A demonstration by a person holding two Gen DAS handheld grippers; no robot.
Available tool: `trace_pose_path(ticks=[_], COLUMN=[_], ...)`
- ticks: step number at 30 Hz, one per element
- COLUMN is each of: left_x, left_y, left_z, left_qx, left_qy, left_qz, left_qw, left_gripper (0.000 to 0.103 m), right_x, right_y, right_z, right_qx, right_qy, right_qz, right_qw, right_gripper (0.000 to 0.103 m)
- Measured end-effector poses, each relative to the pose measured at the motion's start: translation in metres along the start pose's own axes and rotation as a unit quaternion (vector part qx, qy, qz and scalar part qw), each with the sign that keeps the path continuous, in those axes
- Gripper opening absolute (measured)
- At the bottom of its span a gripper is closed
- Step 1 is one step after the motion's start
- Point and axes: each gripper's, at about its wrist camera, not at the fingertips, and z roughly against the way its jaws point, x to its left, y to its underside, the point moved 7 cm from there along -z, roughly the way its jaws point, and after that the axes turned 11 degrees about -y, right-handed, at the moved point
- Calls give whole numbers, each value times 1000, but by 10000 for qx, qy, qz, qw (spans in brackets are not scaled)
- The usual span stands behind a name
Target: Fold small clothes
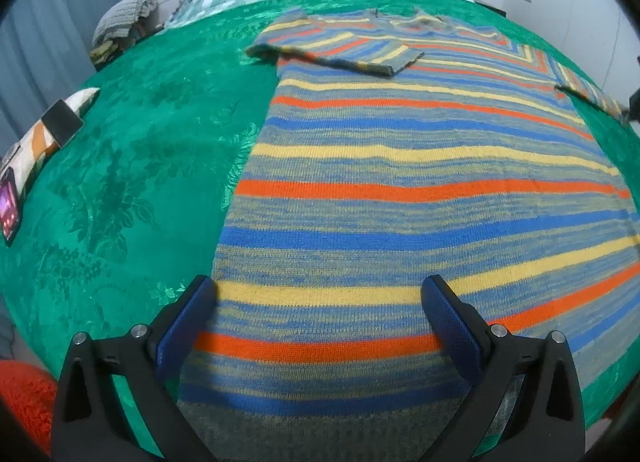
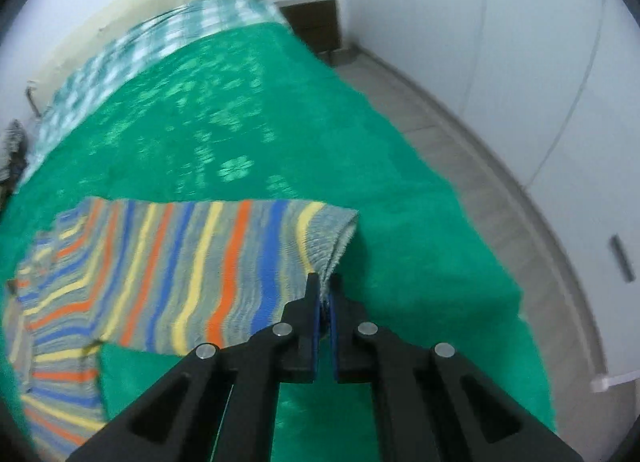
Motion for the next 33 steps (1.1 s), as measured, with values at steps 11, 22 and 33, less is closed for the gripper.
trace_pose_path(ticks=[11, 22, 33], left_x=[14, -39, -63], left_y=[-4, -172, -189], left_z=[26, 74, -95], left_qx=[420, -1149, 615], left_qy=[80, 1153, 1213], left_qz=[-271, -1688, -1208], left_qw=[9987, 9721, 9833], left_gripper=[101, 102, 42], right_x=[-14, 65, 212], right_y=[19, 109, 232], right_z=[-2, 124, 127], right_qx=[-16, -959, -456], right_qy=[-63, -1543, -2903], right_qz=[119, 571, 1911], right_qw=[9999, 9817, 9366], right_gripper=[53, 86, 86])
